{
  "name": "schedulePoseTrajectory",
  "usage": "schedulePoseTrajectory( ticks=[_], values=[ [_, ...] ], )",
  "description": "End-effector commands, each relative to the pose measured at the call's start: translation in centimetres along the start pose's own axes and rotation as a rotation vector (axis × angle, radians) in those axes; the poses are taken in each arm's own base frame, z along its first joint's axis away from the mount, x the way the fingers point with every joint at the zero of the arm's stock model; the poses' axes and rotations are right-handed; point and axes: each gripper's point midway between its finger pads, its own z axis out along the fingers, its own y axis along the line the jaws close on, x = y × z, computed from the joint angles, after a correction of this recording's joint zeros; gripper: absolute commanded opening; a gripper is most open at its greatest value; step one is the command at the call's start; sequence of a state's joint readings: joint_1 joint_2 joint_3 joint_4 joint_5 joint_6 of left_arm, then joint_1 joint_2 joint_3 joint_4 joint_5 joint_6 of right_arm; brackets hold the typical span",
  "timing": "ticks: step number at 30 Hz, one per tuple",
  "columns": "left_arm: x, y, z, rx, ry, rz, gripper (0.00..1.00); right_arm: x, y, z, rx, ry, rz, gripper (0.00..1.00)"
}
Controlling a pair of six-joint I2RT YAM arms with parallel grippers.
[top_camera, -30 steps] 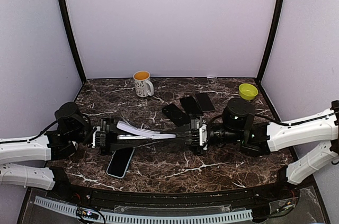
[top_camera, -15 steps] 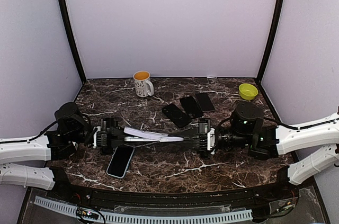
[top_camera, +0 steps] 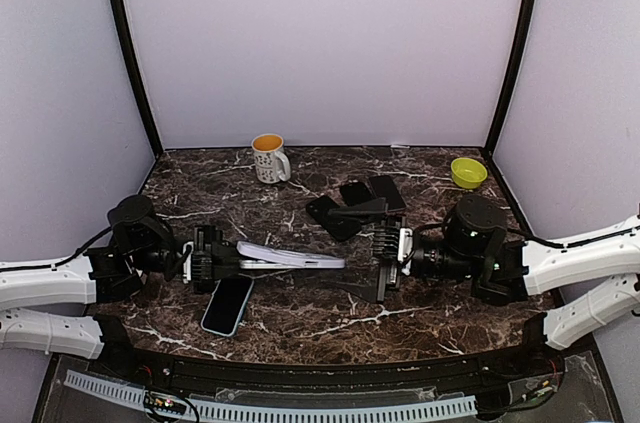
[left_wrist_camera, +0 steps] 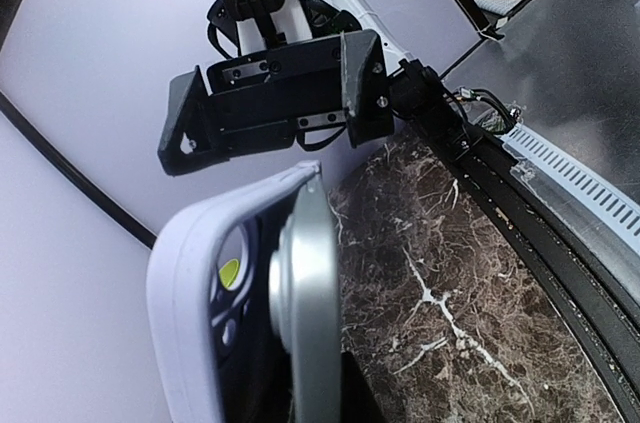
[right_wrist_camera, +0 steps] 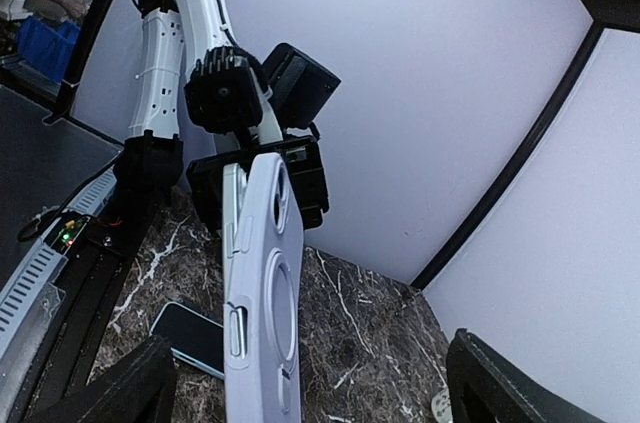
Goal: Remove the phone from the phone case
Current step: Pass from the right arm to the left, then remove the phone case from the phone.
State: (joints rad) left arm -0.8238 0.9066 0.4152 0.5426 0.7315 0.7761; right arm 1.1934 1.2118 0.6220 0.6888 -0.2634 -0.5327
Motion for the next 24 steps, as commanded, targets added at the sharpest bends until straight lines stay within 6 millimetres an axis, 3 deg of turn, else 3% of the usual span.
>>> schedulePoseTrajectory(
  ticks=[1, 5, 12, 15, 19, 24],
  values=[
    [-0.1, 0.3, 0.0, -0.018, 0.011, 0.078, 0.0, -0.6, -0.4, -0.6, 0.023, 0.0, 0.102, 0.99],
    [1.3, -0.3, 0.2, -0.005, 0.077, 0.113, 0.0, -1.5, -0.1, -1.3, 0.004, -0.038, 0.175, 0.99],
    [3.0, -0.5, 0.3, -0.006, 0.166, 0.182, 0.0, -4.1, -2.1, -0.6, 0.038, -0.134, 0.453, 0.95],
    [3.7, -0.9, 0.2, 0.013, 0.2, 0.2, 0.0, -3.6, -2.1, 0.6, 0.022, -0.118, 0.519, 0.9],
    [4.4, -1.2, 0.1, 0.021, 0.235, 0.237, 0.0, -1.4, -1.9, 2.4, 0.034, -0.016, 0.57, 0.88],
    [4.9, -1.2, 0.1, 0.025, 0.258, 0.242, 0.0, 0.1, -1.2, 4.6, 0.08, 0.094, 0.478, 0.87]
  ],
)
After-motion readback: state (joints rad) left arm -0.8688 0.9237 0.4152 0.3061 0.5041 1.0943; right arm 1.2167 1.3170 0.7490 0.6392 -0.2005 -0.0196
